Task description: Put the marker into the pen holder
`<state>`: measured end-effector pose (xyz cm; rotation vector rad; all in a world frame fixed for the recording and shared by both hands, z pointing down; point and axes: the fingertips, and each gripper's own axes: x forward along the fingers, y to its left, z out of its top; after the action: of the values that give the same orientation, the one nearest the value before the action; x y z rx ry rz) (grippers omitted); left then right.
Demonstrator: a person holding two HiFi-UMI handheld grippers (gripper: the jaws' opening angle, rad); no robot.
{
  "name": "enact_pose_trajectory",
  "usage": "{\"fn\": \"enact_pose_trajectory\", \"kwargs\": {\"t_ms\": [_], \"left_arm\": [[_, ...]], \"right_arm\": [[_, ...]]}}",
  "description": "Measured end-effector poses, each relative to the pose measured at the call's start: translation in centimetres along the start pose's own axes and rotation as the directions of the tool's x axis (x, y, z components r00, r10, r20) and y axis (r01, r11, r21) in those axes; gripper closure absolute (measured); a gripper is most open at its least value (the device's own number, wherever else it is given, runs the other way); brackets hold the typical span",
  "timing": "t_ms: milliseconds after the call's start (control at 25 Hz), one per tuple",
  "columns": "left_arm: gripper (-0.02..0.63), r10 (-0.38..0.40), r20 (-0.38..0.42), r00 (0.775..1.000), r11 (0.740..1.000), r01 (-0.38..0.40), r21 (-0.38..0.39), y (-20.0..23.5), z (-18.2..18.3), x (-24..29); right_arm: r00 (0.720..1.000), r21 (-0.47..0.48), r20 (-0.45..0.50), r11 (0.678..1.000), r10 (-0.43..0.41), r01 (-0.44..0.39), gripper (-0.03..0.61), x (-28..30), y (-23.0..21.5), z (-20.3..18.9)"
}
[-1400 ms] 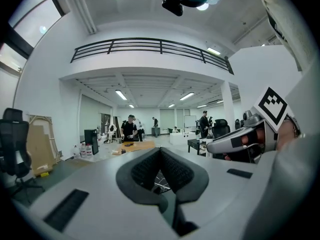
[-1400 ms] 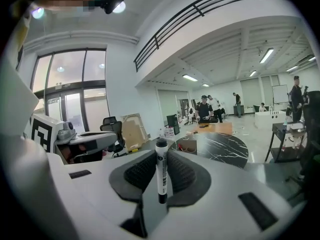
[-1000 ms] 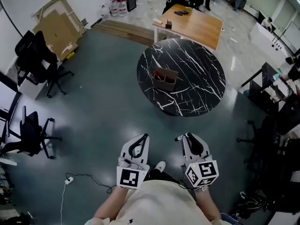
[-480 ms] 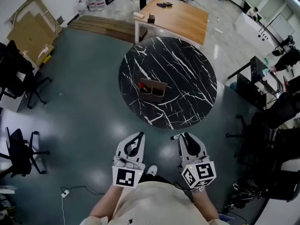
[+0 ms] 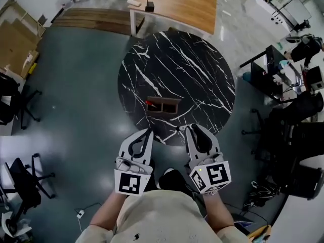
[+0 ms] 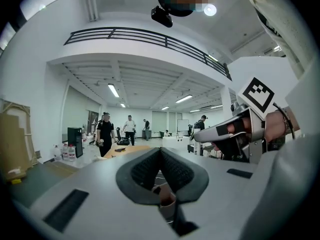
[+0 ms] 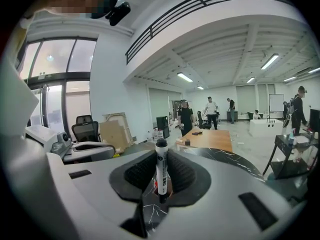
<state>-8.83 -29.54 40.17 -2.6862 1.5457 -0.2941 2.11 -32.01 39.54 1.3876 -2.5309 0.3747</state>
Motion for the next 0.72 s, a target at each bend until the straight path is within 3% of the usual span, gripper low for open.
{"fn": "enact_pose_trajectory", "kwargs": {"t_ms": [80,160,200,720], "left_arm": [[0.603,0.028,0.009,1.000,0.995,-0.027,-0.092,1.5,-0.2,0.9],[0.603,0.084,0.032,0.996,0.969,-0.074,-0.236,2.7,-0.3,1.7],[0.603,0.094,0.032,0.995,0.962,-0.083,-0.260,3.2,-0.6,2.0],[0.603,0.113,-0.046,0.993,0.968,-0.120,-0.218,4.3,-3.8,4.9]], "right_arm": [[1.000,0.001,0.001,1.000,-0.003,0.003,0.494,1.7,-0.2,0.4],[1.000,-0.005,-0.009,1.000,-0.012,0.012,0.494,3.3,-0.8,0.1],[1.000,-0.006,-0.013,1.000,-0.017,0.017,0.494,4.1,-1.2,-0.1],[0.997,-0.008,-0.078,1.000,-0.022,0.021,0.494,12.5,-5.8,-7.3]]}}
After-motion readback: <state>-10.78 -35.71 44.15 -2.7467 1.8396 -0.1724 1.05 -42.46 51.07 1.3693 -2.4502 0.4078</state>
